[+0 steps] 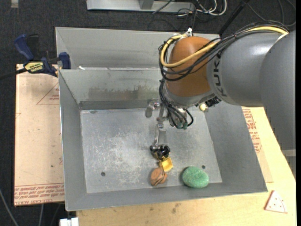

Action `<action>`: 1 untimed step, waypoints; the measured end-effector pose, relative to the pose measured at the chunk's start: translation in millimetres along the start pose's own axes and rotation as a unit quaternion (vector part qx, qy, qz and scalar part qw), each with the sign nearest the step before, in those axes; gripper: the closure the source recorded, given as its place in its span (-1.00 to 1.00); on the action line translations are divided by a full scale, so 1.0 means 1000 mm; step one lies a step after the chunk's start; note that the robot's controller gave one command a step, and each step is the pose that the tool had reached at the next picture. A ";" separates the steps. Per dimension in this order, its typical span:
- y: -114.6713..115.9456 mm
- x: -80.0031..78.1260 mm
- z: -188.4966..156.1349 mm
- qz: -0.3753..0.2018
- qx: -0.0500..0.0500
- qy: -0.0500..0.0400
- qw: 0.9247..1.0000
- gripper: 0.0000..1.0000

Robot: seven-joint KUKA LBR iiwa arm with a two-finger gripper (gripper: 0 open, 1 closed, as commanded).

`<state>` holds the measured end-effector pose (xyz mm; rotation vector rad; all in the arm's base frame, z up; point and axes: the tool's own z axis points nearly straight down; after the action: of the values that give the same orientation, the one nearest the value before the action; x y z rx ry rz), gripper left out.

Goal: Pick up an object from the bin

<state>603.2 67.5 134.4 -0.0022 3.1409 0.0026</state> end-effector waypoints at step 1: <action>-0.033 0.044 0.020 -0.016 -0.001 -0.003 1.000 -1.00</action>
Offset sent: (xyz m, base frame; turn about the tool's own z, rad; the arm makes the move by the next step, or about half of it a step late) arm -0.0130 -0.0417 -0.0644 -0.1657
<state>558.8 34.4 114.6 -0.0516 3.1351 0.0051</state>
